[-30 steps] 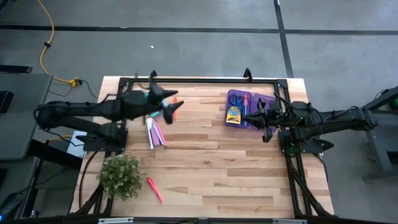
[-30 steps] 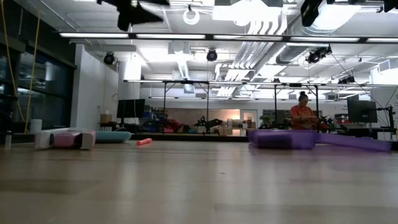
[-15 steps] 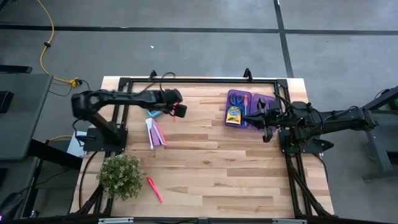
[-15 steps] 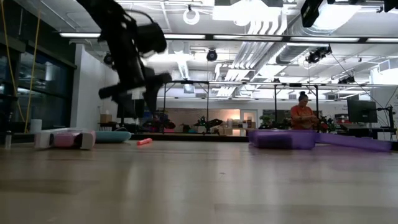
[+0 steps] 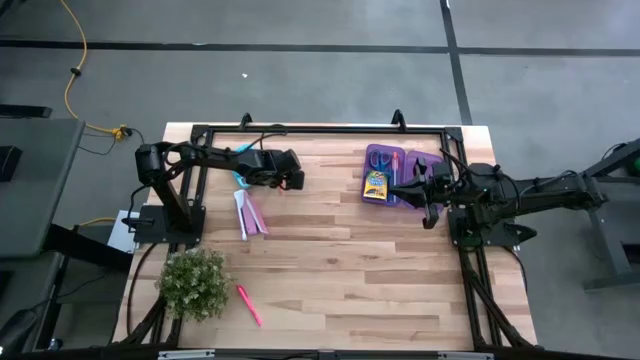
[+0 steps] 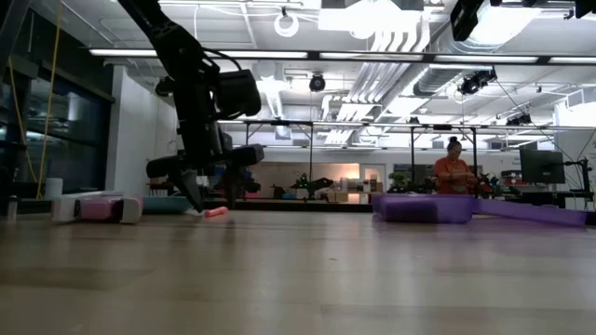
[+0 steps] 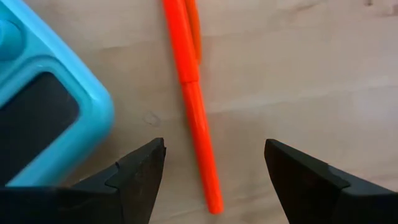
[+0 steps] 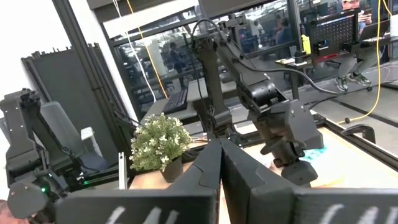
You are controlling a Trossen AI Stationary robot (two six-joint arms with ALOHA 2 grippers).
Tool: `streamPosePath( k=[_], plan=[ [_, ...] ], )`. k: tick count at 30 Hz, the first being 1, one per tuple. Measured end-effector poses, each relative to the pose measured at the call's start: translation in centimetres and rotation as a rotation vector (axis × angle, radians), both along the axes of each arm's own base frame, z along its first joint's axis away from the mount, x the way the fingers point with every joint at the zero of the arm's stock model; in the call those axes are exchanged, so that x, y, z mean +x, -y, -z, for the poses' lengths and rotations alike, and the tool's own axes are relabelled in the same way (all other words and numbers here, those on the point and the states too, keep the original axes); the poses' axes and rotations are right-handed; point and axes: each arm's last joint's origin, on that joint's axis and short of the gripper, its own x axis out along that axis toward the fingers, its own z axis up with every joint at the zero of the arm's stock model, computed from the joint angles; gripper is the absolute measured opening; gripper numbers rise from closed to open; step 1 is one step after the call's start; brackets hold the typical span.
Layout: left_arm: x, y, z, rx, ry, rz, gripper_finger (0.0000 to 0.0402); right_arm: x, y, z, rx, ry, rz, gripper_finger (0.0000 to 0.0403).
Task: Pack school essentials
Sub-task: Put the orange pen into the violet supply box
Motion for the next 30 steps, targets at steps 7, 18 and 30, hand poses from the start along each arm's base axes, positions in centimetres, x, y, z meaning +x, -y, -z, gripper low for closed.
streamPosePath(
  k=[7,18,30],
  plan=[
    [0.1,-0.1,0.5,-0.004,-0.016,-0.003,0.0208,0.0,0.0,0.0,0.0,-0.001,0.0,0.0],
    [0.3,0.3,1.9,-0.013,-0.081,-0.016,0.0147,0.0,0.0,0.0,0.007,-0.004,-0.001,0.0],
    [0.4,0.3,1.8,-0.03,-0.079,0.059,0.0039,0.0,0.0,0.1,0.004,-0.007,-0.001,0.0]
  ],
)
